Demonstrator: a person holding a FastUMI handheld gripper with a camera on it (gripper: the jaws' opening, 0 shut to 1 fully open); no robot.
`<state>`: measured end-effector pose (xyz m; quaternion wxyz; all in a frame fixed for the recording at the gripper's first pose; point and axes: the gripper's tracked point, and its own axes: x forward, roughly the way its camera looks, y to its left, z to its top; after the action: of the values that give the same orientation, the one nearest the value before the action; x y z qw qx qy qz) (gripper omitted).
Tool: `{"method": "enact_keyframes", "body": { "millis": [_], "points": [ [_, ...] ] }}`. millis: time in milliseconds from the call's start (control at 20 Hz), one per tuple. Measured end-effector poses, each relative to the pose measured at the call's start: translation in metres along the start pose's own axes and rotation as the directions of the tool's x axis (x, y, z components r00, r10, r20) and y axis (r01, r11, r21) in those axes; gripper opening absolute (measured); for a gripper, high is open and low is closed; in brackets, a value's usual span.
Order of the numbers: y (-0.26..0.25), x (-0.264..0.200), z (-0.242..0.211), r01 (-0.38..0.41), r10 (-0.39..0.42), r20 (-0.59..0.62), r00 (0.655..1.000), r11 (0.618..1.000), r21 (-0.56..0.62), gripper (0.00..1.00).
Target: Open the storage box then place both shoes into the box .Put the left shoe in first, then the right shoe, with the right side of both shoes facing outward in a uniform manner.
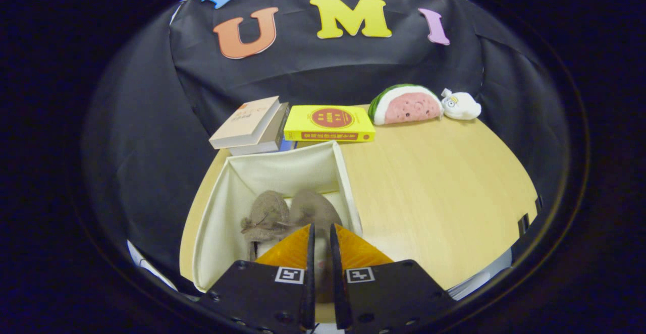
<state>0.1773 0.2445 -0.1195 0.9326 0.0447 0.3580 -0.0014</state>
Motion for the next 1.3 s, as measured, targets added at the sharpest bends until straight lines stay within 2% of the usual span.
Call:
{"method": "enact_keyframes", "body": {
  "millis": [50, 150, 200, 400, 600, 750, 950, 1000, 1200, 1300],
  "points": [
    [0.001, -0.006, 0.004, -0.008, 0.008, 0.026, 1.000, 1.000, -0.003, 0.17],
    [-0.010, -0.022, 0.013, 0.009, -0.007, 0.085, 0.996, 1.000, -0.020, 0.45],
    [-0.015, -0.031, 0.020, 0.014, -0.011, 0.121, 0.993, 1.000, -0.024, 0.54],
    [-0.038, -0.066, 0.038, 0.012, -0.004, 0.260, 0.966, 0.999, -0.030, 0.69],
    [-0.071, -0.116, 0.050, 0.035, -0.024, 0.397, 0.917, 0.999, -0.021, 0.87],
    [-0.103, -0.152, 0.057, 0.048, -0.039, 0.486, 0.873, 0.999, -0.007, 0.94],
    [-0.139, -0.196, 0.066, 0.080, -0.058, 0.612, 0.789, 0.997, -0.010, 0.94],
    [-0.146, -0.205, 0.063, 0.085, -0.060, 0.625, 0.778, 0.996, -0.011, 0.94],
    [-0.161, -0.225, 0.037, 0.042, -0.009, 0.637, 0.770, 0.998, -0.036, 0.95],
    [-0.172, -0.237, 0.030, 0.036, -0.005, 0.662, 0.749, 0.999, -0.033, 0.95]
  ]
}}
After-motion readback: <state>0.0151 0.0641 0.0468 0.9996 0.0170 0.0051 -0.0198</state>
